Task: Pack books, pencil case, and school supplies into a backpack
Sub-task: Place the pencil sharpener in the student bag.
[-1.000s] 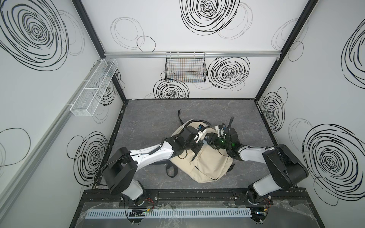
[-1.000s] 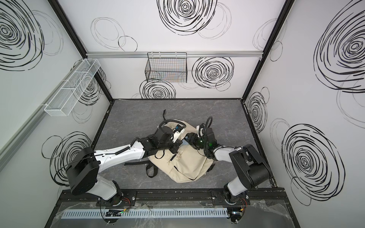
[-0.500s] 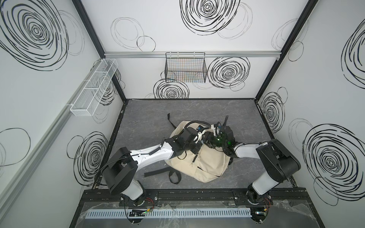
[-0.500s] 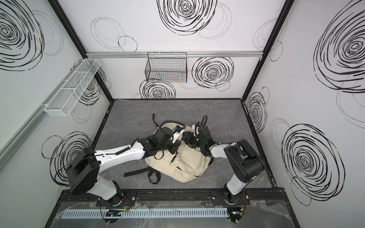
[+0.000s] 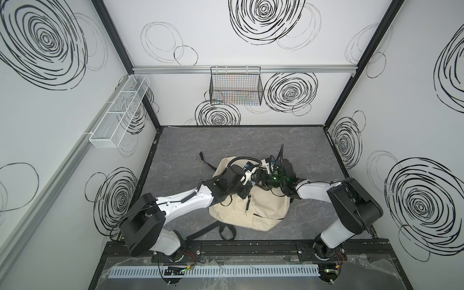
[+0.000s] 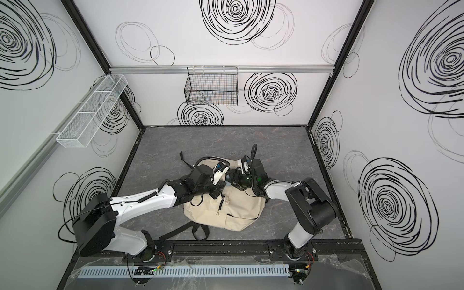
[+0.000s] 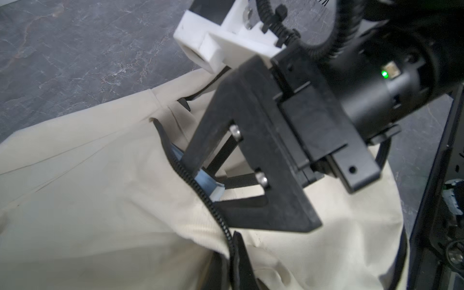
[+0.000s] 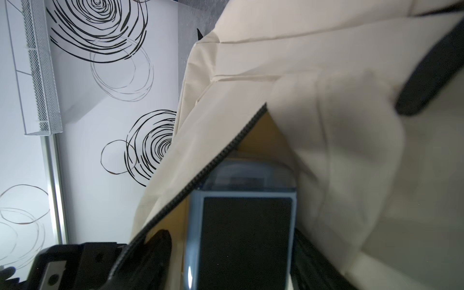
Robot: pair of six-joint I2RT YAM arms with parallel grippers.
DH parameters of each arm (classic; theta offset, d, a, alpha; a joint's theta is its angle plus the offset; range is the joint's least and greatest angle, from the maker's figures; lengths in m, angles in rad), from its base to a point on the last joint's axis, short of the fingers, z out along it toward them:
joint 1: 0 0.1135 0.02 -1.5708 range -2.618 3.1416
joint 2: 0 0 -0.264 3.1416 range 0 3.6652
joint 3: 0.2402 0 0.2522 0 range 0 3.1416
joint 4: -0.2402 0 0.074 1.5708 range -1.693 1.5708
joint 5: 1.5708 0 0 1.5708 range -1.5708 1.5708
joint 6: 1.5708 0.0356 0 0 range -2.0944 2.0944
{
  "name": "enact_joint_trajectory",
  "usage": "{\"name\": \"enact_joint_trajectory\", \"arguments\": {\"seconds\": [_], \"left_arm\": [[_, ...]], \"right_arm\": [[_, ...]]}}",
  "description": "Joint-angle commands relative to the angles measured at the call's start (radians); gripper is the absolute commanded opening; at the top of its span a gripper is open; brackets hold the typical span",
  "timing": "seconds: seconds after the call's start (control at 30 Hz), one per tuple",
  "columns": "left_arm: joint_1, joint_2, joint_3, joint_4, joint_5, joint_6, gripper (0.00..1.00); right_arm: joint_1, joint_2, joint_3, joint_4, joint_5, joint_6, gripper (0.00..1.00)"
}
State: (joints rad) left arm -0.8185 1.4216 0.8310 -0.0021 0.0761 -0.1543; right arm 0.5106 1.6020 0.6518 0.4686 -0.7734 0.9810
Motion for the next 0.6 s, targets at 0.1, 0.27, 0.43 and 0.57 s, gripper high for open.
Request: {"name": "enact_joint_trajectory", "arguments": {"seconds": [0.1, 0.27, 0.43, 0.57], "left_arm": [[0.012, -0.117, -0.084, 0.142, -0.087, -0.061, 0.0], [0.009, -0.159, -0.165, 0.192, -0.113, -0.105, 0.0], [-0.003, -0.142, -0.168, 0.203, -0.096, -0.095, 0.0], [-0.008, -0.126, -0.163, 0.22, -0.092, -0.085, 0.0]], "right_arm": [[0.019, -0.06, 0.058, -0.163, 0.044, -0.129, 0.77], [0.041, -0.055, 0.079, -0.177, 0.069, -0.177, 0.67], [0.092, -0.022, 0.094, -0.075, -0.022, -0.165, 0.53], [0.127, 0.004, 0.082, 0.004, -0.059, -0.131, 0.53]]}}
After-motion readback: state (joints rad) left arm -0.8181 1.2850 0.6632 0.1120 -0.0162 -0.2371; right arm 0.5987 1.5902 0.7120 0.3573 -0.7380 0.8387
